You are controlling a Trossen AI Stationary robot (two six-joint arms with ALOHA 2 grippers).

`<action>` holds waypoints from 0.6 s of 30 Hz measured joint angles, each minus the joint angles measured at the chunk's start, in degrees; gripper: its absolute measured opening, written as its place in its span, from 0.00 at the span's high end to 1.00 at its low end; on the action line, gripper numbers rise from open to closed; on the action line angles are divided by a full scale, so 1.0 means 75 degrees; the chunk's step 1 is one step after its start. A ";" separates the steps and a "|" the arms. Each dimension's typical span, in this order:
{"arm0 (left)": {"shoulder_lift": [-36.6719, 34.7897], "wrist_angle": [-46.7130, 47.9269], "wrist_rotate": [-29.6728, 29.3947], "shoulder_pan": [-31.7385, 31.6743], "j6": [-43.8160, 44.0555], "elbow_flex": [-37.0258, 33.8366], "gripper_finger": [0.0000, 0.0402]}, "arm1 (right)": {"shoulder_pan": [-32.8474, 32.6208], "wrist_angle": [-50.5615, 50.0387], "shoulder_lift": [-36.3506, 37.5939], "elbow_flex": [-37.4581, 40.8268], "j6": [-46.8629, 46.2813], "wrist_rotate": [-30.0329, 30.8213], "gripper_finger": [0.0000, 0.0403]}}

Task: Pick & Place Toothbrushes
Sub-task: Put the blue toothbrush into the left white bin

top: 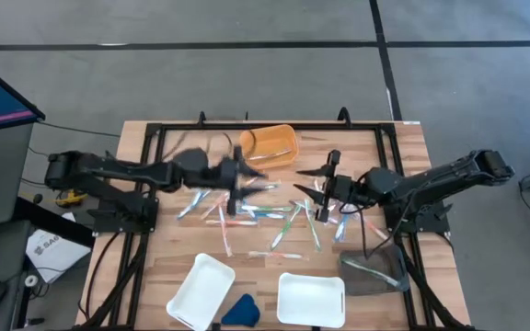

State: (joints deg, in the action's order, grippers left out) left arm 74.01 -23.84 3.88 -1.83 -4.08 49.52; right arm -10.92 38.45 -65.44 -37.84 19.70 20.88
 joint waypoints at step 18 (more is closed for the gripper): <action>0.0254 0.1397 -0.0117 -0.0020 0.0001 0.0272 0.64 | -0.0426 -0.0210 -0.0010 -0.0003 -0.0462 0.0015 0.64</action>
State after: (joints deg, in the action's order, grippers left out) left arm 75.92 -13.37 3.01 -1.98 -4.08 51.56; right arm -14.11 36.87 -65.52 -37.87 16.24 20.99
